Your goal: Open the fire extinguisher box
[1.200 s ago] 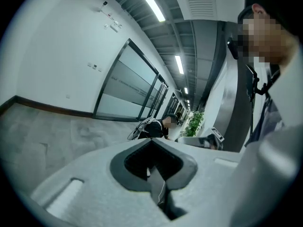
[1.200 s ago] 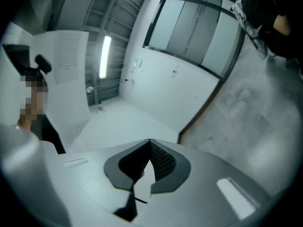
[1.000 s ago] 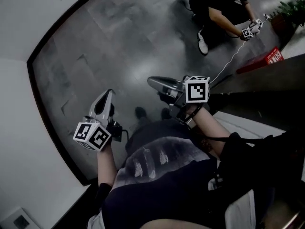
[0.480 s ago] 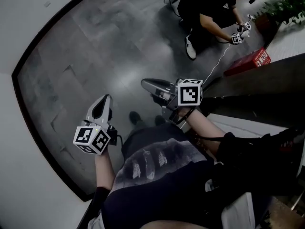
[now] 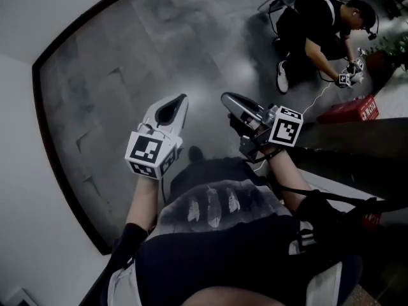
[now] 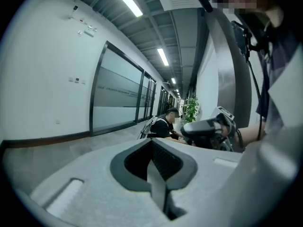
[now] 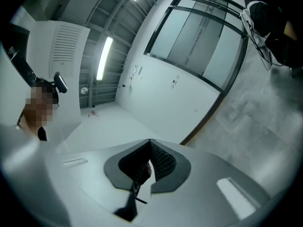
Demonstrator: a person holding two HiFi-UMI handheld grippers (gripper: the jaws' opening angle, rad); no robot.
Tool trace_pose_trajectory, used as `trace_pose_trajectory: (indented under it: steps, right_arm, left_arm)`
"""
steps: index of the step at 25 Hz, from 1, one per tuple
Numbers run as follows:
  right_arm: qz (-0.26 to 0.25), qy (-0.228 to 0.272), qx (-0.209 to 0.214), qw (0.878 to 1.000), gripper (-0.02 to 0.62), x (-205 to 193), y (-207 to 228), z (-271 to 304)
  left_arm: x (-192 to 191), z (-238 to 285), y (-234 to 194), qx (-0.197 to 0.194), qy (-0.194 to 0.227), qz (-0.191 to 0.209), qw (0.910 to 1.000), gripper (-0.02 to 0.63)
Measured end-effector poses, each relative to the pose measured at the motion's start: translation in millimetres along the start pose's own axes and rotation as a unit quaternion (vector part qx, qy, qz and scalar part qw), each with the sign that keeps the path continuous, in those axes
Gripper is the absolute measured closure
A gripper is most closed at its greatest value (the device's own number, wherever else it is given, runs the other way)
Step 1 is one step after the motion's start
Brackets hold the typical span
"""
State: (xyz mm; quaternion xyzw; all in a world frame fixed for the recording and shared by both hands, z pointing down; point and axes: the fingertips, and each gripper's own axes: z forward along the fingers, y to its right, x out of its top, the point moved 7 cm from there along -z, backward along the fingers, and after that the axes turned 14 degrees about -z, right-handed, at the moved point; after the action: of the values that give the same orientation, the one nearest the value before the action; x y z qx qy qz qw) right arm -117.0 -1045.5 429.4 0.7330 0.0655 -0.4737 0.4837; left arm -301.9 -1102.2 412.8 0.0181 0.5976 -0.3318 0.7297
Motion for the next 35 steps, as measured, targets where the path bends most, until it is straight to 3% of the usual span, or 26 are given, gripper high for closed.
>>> trace_pose_trajectory:
  steps: [5, 8, 11, 14, 21, 29, 35]
  right_arm:
    - [-0.002, 0.019, 0.009, 1.000, 0.594, 5.7, -5.1, 0.4]
    - [0.036, 0.026, 0.023, 0.999, 0.594, 8.4, 4.9, 7.1]
    - [0.083, 0.040, 0.023, 0.995, 0.594, 18.5, 36.9, 19.4]
    - [0.103, 0.045, 0.030, 0.993, 0.594, 45.4, 63.8, -4.0]
    - [0.089, 0.043, 0.070, 0.993, 0.594, 50.7, 84.4, -32.0]
    - [0.109, 0.051, 0.063, 0.991, 0.594, 39.8, 97.4, -35.5]
    - [0.115, 0.045, 0.059, 0.991, 0.594, 54.1, 103.5, -29.7]
  left_arm:
    - [-1.1, 8.2, -5.0, -0.024, -0.002, 0.008, 0.9997, 0.604]
    - [3.2, 21.8, -2.4, -0.045, -0.018, 0.020, 0.9986, 0.604]
    - [16.8, 44.9, -12.3, -0.039, -0.044, 0.029, 0.9978, 0.604]
    - [27.3, 81.5, 12.8, -0.036, -0.049, 0.033, 0.9976, 0.604]
    - [6.9, 106.5, 43.2, -0.013, -0.058, 0.004, 0.9982, 0.604]
    - [-7.8, 118.2, 40.3, -0.006, -0.065, 0.001, 0.9979, 0.604]
    - [1.4, 137.5, 27.4, -0.004, -0.073, -0.033, 0.9968, 0.604]
